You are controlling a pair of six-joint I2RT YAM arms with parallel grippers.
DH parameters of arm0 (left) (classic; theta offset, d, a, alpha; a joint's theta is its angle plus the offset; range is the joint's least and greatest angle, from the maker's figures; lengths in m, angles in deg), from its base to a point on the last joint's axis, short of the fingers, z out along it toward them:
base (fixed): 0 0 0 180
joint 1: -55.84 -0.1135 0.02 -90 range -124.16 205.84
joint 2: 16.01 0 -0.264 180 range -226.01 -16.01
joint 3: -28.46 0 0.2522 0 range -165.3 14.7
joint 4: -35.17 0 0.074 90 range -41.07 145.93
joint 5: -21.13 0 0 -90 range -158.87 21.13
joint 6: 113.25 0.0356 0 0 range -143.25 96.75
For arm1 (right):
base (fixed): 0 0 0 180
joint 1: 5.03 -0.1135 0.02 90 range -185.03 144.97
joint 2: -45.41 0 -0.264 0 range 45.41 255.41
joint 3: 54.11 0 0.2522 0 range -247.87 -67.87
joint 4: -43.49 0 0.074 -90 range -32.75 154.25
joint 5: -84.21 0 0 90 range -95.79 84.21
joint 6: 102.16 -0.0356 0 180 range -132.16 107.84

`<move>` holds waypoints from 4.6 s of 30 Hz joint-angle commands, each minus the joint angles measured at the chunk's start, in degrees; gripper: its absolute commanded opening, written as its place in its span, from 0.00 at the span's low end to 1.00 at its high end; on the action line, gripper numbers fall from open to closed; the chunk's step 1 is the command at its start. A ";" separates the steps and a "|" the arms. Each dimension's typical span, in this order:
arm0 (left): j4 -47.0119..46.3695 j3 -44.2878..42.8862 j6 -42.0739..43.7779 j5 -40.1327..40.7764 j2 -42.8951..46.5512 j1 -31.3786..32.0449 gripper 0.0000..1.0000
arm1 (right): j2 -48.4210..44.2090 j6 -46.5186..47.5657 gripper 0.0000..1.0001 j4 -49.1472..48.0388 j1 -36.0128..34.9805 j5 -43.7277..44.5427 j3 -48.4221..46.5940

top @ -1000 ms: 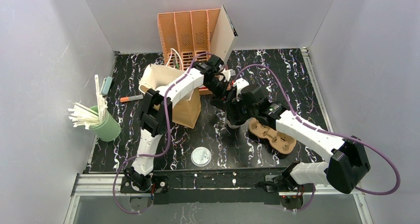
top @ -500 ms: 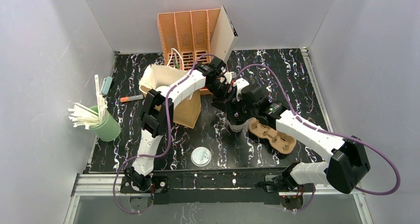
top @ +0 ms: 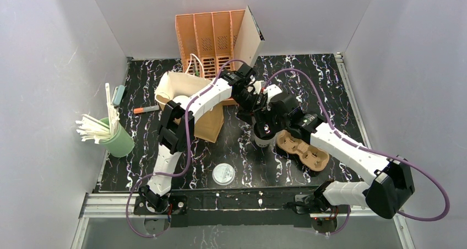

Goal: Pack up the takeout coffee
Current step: Place the coffee cup at the center of the board, then pick up the coffee cup from the center of the board.

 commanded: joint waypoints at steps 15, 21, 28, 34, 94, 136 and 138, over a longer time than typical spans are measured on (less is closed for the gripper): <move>3.81 -9.71 -2.53 1.00 2.25 -0.14 0.69 | -3.83 -4.01 0.98 7.94 0.16 -0.12 -4.90; 4.22 -14.91 -4.88 3.51 3.79 -1.91 0.67 | -4.92 6.44 0.98 5.74 0.23 -5.96 -5.49; 4.23 -22.49 -9.47 9.59 7.55 -5.76 0.66 | 0.32 6.78 0.98 8.89 0.24 -8.63 -9.26; -2.30 -19.50 -11.62 17.83 16.55 -11.40 0.68 | 4.89 0.22 0.94 12.31 0.31 -3.12 -12.63; -3.33 -8.88 -3.79 39.72 33.40 -24.26 0.75 | 14.00 0.02 0.91 16.18 -1.15 -0.10 -17.16; 11.27 -0.75 4.61 19.33 37.31 -44.70 0.76 | 12.70 5.15 0.60 30.90 -1.19 0.16 -42.06; 11.55 1.03 6.14 15.94 37.42 -44.71 0.74 | 13.27 5.96 0.61 31.61 -1.22 -0.14 -45.01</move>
